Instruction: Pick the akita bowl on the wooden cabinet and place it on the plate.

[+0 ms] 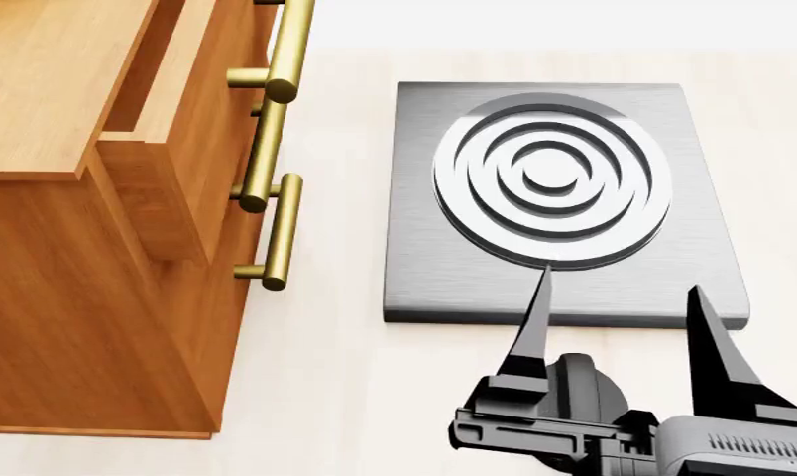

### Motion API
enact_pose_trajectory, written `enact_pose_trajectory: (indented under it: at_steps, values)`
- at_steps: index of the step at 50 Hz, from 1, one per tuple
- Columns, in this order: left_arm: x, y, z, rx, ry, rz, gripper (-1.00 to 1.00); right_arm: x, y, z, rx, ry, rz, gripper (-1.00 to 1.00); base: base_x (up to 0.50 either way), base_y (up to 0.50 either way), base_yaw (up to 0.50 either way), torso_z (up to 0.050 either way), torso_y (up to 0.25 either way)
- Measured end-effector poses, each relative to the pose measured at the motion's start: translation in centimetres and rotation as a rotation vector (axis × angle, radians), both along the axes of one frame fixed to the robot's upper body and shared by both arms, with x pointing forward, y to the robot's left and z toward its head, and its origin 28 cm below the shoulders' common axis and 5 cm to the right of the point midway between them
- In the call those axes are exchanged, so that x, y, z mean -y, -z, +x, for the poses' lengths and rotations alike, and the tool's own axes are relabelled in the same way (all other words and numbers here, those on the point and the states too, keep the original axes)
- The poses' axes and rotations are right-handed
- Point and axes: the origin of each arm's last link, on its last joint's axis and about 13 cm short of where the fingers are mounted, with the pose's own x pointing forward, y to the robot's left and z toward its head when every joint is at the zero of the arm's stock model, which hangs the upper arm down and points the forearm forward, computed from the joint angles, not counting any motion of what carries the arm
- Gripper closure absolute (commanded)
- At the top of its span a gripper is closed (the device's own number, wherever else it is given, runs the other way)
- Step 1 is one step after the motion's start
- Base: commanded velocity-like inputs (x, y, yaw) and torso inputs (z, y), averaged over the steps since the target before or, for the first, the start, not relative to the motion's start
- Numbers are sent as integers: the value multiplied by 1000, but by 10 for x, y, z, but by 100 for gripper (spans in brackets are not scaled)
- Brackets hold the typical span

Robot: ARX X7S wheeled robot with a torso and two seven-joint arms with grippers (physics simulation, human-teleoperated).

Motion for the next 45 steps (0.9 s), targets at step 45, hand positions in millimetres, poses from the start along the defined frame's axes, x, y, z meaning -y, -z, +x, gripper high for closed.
enact_pose_trajectory:
  at_steps: [45]
  values:
    - [-24,8,-1,-74,-165,170,-100,-1,3,2,-9,-7,-2,-100,0,0,0,0,0]
